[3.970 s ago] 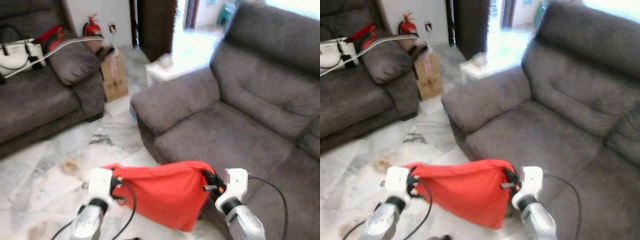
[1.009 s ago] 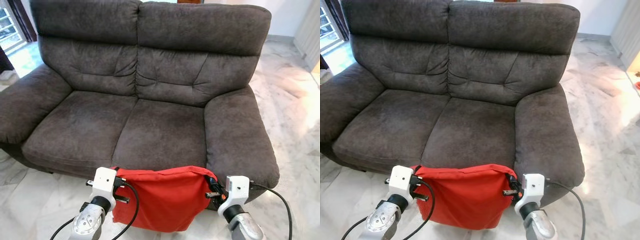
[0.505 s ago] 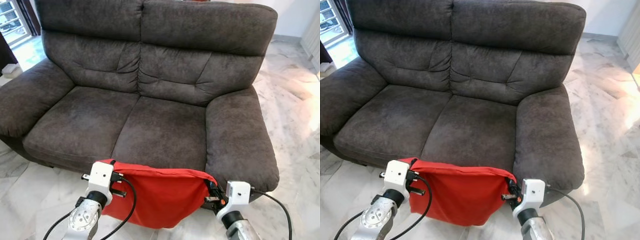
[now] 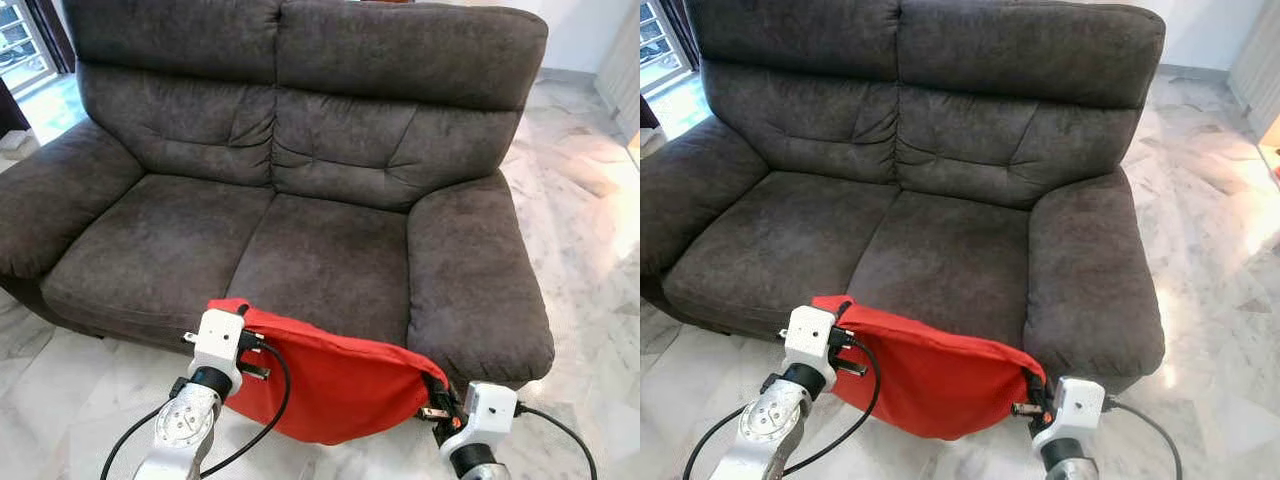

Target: Move the pillow to the sofa from floor

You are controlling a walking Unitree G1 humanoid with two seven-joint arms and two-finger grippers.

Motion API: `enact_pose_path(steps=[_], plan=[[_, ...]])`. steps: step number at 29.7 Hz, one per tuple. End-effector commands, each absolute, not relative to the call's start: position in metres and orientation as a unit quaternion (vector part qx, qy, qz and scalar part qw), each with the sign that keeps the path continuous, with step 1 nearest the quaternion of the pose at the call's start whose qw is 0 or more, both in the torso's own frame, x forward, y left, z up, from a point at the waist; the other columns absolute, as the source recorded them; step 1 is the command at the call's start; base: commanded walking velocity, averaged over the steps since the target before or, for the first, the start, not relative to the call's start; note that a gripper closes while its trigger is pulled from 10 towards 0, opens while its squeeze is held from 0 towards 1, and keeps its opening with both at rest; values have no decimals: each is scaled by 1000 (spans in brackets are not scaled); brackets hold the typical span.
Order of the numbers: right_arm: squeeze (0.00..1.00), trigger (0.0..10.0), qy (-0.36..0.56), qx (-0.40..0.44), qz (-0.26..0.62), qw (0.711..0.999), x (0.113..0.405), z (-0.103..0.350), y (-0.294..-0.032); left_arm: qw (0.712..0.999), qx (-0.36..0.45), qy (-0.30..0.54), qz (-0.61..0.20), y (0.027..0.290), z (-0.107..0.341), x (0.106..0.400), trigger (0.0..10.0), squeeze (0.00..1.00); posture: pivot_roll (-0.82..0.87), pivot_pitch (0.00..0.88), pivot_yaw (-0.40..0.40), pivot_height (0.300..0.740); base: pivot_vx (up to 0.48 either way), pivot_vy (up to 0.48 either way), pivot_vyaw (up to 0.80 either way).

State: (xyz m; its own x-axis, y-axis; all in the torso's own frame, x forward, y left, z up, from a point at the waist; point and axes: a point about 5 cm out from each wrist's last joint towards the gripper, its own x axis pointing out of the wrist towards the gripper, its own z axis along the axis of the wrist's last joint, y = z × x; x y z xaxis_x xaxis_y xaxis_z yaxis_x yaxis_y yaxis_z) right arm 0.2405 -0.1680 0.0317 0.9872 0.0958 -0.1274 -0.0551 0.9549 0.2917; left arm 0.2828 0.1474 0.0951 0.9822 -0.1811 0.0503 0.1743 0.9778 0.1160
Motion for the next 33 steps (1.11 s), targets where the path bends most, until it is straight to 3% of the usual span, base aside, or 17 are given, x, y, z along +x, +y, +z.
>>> enact_pose_path(steps=[1,26,33], plan=[[0,10000,47,147,9,988,241,40,-178,991,51,-100,-74,151,127,287,10000,0,2,124,21,740,0,0,0],[0,10000,-108,120,43,986,263,127,-168,982,73,-169,-39,170,174,292,10000,0,4,92,22,740,0,0,0],[0,10000,-108,108,48,987,264,128,-165,980,82,-178,-38,172,179,291,10000,0,1,85,23,740,0,0,0]])
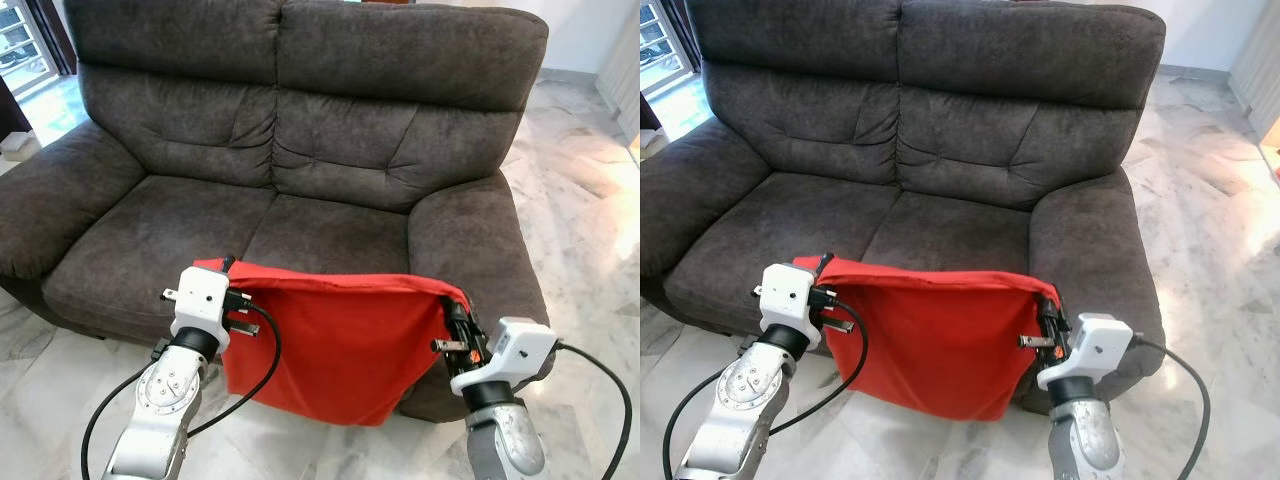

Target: Move the pillow to the sofa from floor

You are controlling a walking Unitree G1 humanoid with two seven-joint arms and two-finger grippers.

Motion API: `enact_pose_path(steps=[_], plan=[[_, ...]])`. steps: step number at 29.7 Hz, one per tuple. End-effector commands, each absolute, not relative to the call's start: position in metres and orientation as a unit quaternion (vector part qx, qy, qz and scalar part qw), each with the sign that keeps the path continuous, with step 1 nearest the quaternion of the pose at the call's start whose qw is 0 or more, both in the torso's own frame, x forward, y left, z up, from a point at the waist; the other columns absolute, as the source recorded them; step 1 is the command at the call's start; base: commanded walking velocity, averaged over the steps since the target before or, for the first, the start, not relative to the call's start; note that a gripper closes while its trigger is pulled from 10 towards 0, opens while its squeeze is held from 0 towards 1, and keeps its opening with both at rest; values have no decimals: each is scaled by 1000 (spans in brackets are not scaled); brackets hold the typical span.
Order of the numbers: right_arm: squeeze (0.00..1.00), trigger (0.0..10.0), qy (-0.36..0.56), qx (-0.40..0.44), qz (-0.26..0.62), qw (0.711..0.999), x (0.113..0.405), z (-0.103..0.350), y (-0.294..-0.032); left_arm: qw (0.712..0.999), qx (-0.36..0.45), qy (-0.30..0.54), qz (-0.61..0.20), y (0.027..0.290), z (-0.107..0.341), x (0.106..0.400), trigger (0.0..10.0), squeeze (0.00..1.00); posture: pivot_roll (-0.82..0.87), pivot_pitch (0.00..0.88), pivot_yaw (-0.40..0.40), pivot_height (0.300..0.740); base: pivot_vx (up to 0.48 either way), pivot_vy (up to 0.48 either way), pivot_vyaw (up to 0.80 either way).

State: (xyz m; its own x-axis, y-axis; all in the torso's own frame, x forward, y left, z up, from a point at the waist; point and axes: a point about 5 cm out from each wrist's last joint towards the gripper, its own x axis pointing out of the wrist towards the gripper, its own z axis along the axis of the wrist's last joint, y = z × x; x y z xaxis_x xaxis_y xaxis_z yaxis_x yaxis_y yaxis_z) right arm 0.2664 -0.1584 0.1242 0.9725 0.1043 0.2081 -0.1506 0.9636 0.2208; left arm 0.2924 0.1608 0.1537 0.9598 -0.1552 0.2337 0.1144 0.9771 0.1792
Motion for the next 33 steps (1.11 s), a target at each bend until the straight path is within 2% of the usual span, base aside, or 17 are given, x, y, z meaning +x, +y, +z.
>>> enact_pose_path(steps=[1,8,17,33], plan=[[0,10000,-106,109,47,987,264,127,-165,980,81,-178,-37,172,179,292,10000,0,2,85,23,740,0,0,0],[0,10000,-110,99,55,987,266,133,-164,978,91,-185,-45,169,183,292,10000,0,-3,81,25,740,0,0,0],[0,10000,-143,83,71,984,272,153,-161,975,97,-198,-35,173,191,295,10000,0,-1,89,25,740,250,0,0],[0,10000,-209,98,81,970,283,197,-153,959,104,-262,-17,181,243,305,10000,0,11,102,23,740,258,0,0]])
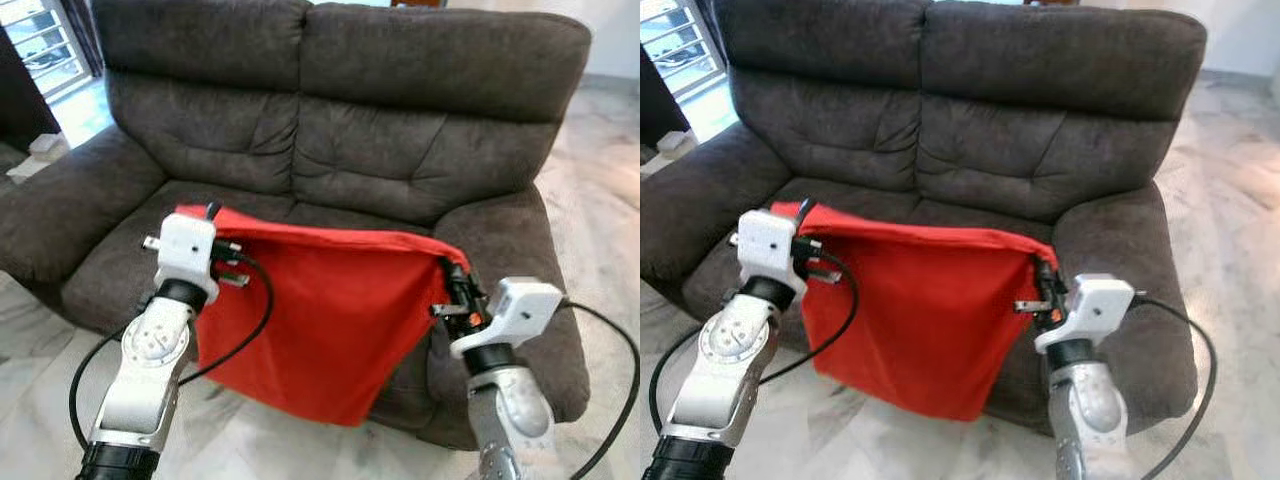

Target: Move the pillow to the sofa from floor

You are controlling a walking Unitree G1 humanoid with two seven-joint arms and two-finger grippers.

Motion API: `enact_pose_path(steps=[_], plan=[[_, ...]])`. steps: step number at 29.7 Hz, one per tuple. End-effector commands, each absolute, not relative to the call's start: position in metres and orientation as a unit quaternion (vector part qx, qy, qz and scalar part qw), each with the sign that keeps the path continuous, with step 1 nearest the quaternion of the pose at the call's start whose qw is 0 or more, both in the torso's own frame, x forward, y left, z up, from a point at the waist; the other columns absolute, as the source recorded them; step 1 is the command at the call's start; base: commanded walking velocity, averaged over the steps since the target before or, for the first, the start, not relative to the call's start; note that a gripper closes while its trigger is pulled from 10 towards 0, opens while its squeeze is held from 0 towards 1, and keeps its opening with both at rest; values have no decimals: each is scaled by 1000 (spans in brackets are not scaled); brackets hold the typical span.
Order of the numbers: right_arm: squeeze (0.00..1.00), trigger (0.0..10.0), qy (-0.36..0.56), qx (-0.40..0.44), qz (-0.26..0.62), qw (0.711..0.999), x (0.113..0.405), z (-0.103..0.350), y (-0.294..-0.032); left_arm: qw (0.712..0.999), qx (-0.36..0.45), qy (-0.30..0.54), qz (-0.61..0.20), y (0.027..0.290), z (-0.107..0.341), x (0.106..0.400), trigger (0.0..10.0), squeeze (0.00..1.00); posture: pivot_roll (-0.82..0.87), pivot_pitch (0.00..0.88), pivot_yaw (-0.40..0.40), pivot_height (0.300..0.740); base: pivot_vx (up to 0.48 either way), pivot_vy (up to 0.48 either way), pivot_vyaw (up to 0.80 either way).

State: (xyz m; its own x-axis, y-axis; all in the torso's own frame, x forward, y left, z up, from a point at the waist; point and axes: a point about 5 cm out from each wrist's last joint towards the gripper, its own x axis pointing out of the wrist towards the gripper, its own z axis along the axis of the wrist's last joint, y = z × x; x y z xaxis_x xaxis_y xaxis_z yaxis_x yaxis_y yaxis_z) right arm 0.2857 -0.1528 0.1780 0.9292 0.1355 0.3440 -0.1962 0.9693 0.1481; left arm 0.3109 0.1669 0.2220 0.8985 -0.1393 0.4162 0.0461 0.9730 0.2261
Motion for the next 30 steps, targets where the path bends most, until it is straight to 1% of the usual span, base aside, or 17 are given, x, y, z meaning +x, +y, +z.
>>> enact_pose_path(steps=[1,6,12,27,30], plan=[[0,10000,-208,100,80,970,283,196,-153,959,104,-261,-19,180,244,305,10000,0,12,101,22,740,266,0,0],[0,10000,-193,111,75,972,285,192,-154,960,106,-257,-30,177,244,305,10000,0,18,105,21,740,265,0,0],[0,10000,-182,111,75,974,286,189,-153,961,106,-253,-33,178,245,304,10000,0,19,110,21,740,262,0,-700],[0,10000,-200,112,81,970,291,201,-149,960,102,-258,-27,180,252,303,10000,0,25,112,20,740,263,0,0],[0,10000,-226,113,93,963,294,216,-145,956,100,-275,-21,182,264,302,10000,0,22,116,22,740,265,0,0]])
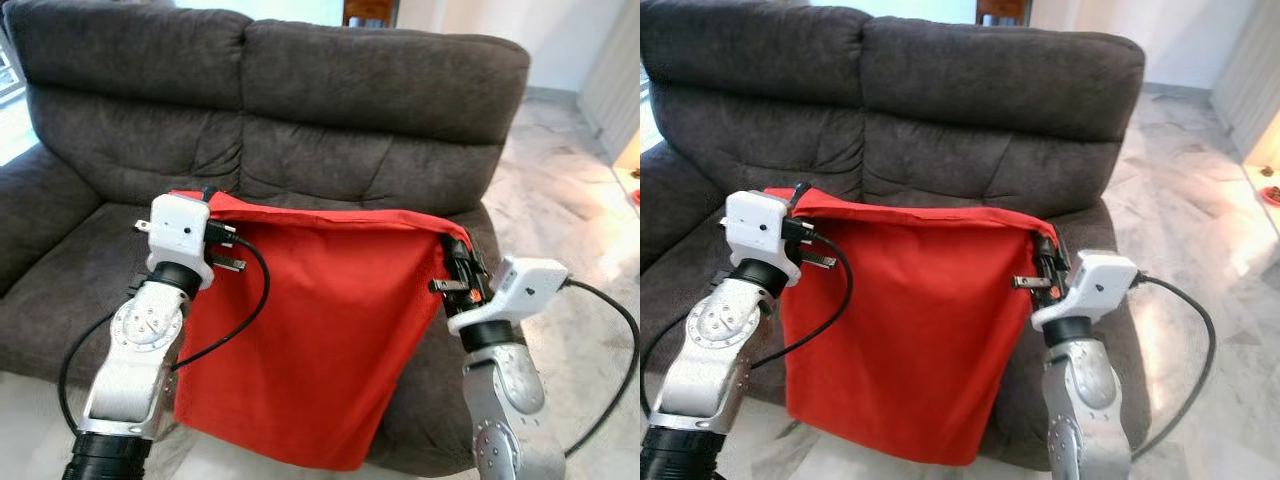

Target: Move the pillow to the sofa from floor

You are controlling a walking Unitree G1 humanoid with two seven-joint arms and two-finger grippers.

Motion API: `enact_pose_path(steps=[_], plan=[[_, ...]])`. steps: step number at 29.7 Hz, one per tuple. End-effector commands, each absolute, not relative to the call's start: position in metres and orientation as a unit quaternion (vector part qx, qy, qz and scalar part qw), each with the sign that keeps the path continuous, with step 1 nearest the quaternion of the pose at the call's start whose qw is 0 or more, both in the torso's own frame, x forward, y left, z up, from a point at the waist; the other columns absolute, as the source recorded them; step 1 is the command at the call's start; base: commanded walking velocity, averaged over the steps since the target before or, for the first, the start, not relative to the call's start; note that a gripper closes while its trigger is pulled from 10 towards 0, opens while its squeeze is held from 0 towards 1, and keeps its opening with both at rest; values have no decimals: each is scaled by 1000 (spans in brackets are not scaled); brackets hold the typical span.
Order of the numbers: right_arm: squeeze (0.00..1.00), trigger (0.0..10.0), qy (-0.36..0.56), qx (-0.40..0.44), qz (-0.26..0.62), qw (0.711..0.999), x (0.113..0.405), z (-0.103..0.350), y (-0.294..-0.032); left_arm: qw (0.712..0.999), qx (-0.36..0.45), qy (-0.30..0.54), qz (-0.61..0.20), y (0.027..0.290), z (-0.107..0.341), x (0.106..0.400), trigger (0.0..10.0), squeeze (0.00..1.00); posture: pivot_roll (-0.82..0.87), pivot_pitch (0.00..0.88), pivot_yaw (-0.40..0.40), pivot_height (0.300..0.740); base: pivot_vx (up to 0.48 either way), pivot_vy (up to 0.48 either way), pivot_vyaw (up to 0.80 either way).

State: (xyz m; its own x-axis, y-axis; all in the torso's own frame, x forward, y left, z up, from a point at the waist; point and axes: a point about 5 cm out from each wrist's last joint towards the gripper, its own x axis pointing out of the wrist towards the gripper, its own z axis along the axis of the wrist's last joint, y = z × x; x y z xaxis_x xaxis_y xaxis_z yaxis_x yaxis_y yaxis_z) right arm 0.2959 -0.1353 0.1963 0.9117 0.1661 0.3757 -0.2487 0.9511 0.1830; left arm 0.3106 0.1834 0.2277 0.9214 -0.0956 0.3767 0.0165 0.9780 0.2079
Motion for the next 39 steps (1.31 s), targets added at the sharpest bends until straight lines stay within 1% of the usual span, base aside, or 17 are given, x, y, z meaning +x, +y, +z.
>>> enact_pose_path(steps=[1,7,11,14,16,19,21,24,27,33,39], plan=[[0,10000,-235,111,104,960,295,222,-141,954,101,-282,-19,183,269,302,10000,0,24,116,20,740,266,0,0],[0,10000,-261,97,139,950,294,239,-129,948,100,-301,-9,185,282,300,10000,0,28,117,17,740,264,0,0],[0,10000,-264,94,141,950,294,240,-128,948,100,-302,-8,186,284,300,10000,0,26,117,17,740,262,0,0],[0,10000,-259,80,153,950,296,238,-124,948,102,-301,-7,187,283,300,10000,0,31,117,14,740,263,0,660],[0,10000,-243,96,151,953,297,232,-124,953,96,-285,-13,187,277,301,10000,0,28,118,14,740,0,0,0],[0,10000,-234,90,148,957,298,227,-126,964,72,-253,-32,184,266,303,10000,0,25,118,15,740,0,0,0],[0,10000,-227,87,142,959,300,224,-127,966,67,-246,-47,182,264,303,10000,0,27,120,15,740,0,0,0],[0,10000,-226,87,141,960,300,224,-128,965,68,-246,-51,181,264,303,10000,0,27,120,15,740,0,0,0],[0,10000,-230,93,140,959,302,225,-126,963,79,-249,-71,177,269,302,10000,0,34,121,15,740,0,0,0],[0,10000,-239,99,141,956,306,231,-124,961,88,-256,-52,184,273,304,10000,0,37,117,17,740,0,0,0],[0,10000,-227,96,140,959,306,224,-124,962,83,-255,-61,178,270,301,10000,0,36,120,18,740,185,0,0]])
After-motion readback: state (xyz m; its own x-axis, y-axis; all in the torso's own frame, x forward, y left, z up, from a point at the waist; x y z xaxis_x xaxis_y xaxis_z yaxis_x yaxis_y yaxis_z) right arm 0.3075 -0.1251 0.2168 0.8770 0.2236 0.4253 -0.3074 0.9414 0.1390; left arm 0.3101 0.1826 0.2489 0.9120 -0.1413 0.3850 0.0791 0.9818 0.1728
